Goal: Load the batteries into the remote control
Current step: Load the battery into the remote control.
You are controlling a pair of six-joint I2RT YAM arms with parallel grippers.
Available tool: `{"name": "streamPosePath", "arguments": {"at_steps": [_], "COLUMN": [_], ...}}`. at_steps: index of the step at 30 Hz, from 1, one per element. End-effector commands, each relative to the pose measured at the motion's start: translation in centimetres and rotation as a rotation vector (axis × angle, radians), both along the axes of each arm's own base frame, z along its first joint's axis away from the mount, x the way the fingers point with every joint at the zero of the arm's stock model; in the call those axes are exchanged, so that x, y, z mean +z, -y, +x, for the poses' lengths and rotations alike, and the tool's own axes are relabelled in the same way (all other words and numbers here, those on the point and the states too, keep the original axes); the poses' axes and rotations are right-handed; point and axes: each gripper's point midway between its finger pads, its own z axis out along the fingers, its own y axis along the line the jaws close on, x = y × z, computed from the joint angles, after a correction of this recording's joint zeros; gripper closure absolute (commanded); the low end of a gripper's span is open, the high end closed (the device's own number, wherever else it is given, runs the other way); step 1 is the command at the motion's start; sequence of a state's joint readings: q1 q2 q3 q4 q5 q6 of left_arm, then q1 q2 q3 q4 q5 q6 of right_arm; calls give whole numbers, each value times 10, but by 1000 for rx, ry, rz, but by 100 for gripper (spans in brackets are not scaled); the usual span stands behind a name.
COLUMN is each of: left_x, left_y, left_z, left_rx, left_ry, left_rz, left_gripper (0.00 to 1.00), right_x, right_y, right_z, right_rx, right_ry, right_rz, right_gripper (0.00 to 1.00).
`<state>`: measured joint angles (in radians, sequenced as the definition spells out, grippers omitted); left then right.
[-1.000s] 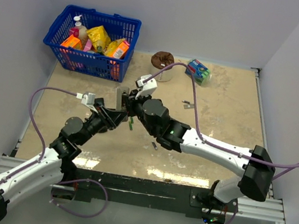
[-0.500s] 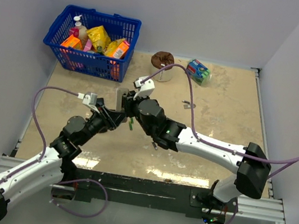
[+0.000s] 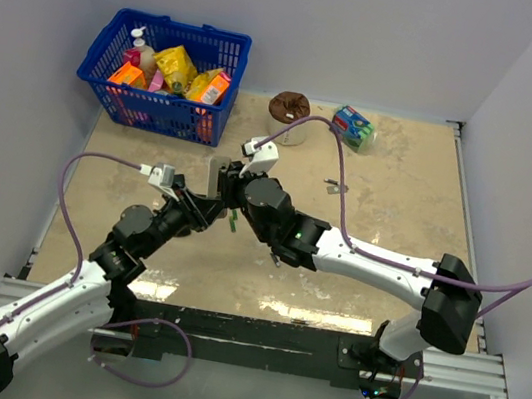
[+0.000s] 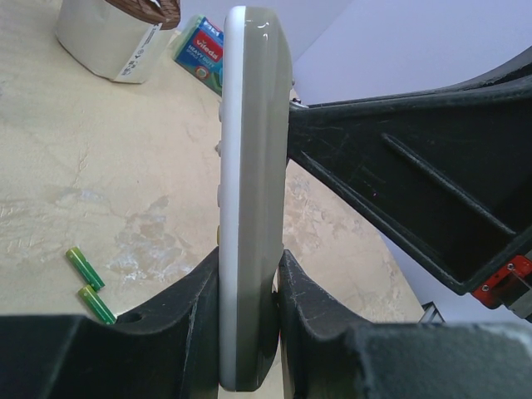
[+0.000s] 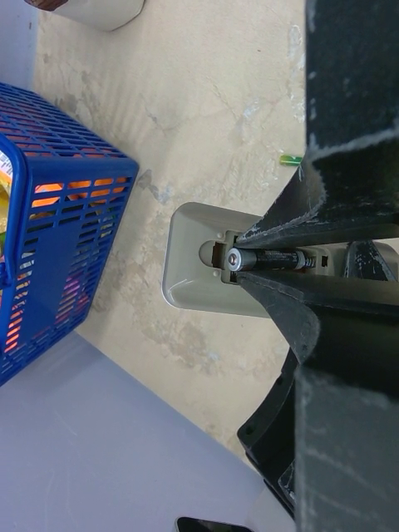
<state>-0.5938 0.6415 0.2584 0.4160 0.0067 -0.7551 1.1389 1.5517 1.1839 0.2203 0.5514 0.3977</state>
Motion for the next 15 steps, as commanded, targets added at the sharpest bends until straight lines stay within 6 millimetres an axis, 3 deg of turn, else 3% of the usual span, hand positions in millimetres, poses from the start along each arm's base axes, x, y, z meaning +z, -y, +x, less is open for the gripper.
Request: {"name": "streamPosePath", "arguments": {"at_steps": [1,15], "left_x": [54,51], "left_y": [4,7], "left_z": [-1,-1], "left_rx": [-25,-40], "left_ry": [138,130], "left_rz": [-64,-59], "left_gripper": [100,100], "right_x": [7,11], "right_y": [1,-1], "right_z": [4,5], "right_rx": [-32,-35], "right_ry": [2,8], "right_rz": [1,-8], "right_gripper": [75,70]}}
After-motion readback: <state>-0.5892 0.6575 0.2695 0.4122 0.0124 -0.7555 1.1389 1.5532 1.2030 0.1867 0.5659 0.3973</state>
